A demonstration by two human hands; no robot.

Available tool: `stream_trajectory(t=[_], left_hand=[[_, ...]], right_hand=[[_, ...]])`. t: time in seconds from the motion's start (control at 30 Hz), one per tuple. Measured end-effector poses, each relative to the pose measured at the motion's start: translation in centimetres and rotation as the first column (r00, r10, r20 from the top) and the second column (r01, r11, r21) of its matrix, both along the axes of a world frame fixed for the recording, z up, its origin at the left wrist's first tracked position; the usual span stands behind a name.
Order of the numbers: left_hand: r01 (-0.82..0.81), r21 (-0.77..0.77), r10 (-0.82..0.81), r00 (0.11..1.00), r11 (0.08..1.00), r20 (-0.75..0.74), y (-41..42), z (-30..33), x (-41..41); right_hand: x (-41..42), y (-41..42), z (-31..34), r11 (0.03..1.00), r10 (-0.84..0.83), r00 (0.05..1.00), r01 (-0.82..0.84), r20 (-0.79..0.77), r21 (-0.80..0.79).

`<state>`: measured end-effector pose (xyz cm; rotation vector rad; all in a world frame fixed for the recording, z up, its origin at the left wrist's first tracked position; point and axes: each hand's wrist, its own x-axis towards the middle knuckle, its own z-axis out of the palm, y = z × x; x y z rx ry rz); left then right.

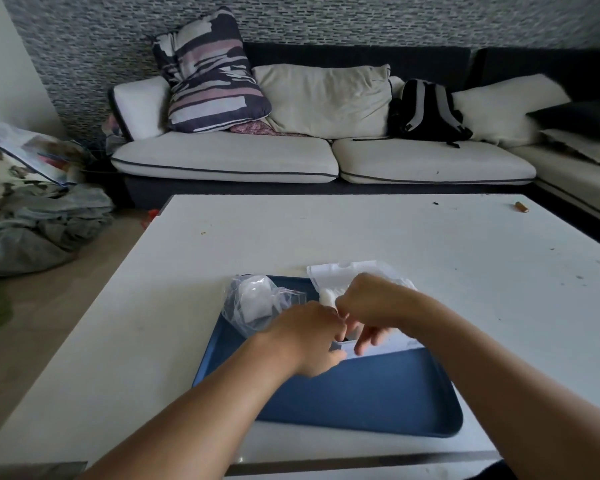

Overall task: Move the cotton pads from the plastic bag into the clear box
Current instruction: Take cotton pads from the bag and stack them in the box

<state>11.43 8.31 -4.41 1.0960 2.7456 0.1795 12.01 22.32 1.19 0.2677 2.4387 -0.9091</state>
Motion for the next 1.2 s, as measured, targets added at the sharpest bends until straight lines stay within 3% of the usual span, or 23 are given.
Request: stream_trajectory(t=[0.07,0.2,0.3,0.37,0.47,0.53,0.6,0.7,0.77,0.87,0.97,1.07,1.2], left_hand=[[-0.019,-0.041,0.02,1.0,0.999,0.021,0.2,0.3,0.0],[-0.078,-0.078,0.083,0.994,0.994,0.067,-0.2,0.6,-0.1],[-0.121,-0.046,0.123,0.991,0.992,0.05,-0.3,0.1,-0.4],[-0.097,-0.048,0.099,0.994,0.994,0.043,-0.1,-0.2,-0.2],[-0.054,0.0,0.054,0.996,0.999,0.066,0.1,0.1,0.0],[-0.077,0.193,0.052,0.99,0.978,0.131,-0.4,1.2,-0.5],[-0.202,0.453,0.151,0.978,0.868,0.146,-2.3,3.0,-1.8],[-0.38,0.675,0.421,0.9,0.633,0.112,-6.6,4.7,-4.1],[-0.56,0.59,0.572,0.797,0.581,0.193,-9.0,4.0,-5.3],[-0.736,0.384,0.649,0.675,0.557,0.352,-10.6,1.2,-6.6],[-0.771,0.339,0.595,0.633,0.539,0.496,-10.6,-0.7,-7.3],[-0.767,0.326,0.585,0.636,0.553,0.503,-10.3,-1.5,-7.1],[-0.802,0.314,0.532,0.579,0.509,0.617,-10.0,-1.6,-6.7]], right_hand=[[-0.1,-1.0,-1.0,0.999,0.031,0.993,-0.029,0.115,-0.02],[-0.9,-0.8,-2.0,0.96,-0.068,0.946,0.148,0.317,-0.237],[-1.2,0.8,-1.6,0.897,-0.214,0.906,0.33,0.364,-0.294],[-0.9,1.2,-1.3,0.9,-0.227,0.906,0.335,0.357,-0.279],[-0.3,0.5,-0.8,0.963,-0.168,0.959,0.209,0.229,-0.171],[-0.4,0.2,-0.4,0.982,-0.165,0.986,0.162,-0.024,-0.096],[-0.5,-0.3,0.1,0.989,-0.137,0.942,0.115,-0.305,-0.09],[0.4,-2.0,0.1,0.985,0.121,0.9,-0.162,-0.418,-0.064],[0.9,-3.3,-0.9,0.93,0.352,0.838,-0.362,-0.416,0.058],[-0.2,-4.8,-3.1,0.843,0.536,0.735,-0.491,-0.416,0.219],[-1.5,-5.6,-5.5,0.835,0.55,0.741,-0.472,-0.385,0.283],[-2.2,-6.1,-6.5,0.875,0.484,0.772,-0.445,-0.413,0.192],[-2.7,-6.7,-6.4,0.887,0.453,0.7,-0.415,-0.551,0.203]])
